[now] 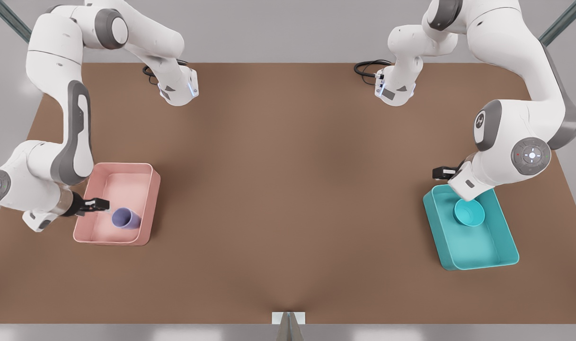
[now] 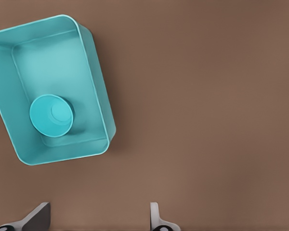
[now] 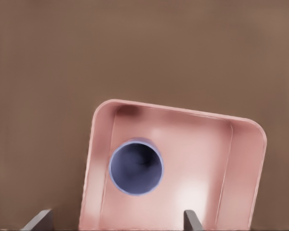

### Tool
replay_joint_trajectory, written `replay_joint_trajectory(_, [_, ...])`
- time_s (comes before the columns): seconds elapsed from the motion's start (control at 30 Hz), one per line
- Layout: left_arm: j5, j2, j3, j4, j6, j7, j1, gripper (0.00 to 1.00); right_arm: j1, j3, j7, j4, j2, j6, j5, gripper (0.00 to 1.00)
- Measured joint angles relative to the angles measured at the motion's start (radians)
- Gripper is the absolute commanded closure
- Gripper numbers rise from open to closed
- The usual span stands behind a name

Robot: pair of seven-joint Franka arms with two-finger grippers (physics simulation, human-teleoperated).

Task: Put the bowls and cups in different boxes

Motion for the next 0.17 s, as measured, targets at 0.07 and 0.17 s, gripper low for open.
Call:
replay_joint_trajectory(0.07, [0.001,0.000,0.001,0.000,-0.001,-0.001,0.003,0.00,0.066,0.001,0.031,0.129,-0.034,-0.146,-0.057,0.00])
replay_joint_trajectory(0.17, [0.000,0.002,0.001,-0.003,-0.006,-0.003,0.002,0.00,0.121,0.001,0.072,0.107,-0.201,-0.300,-0.115,0.00])
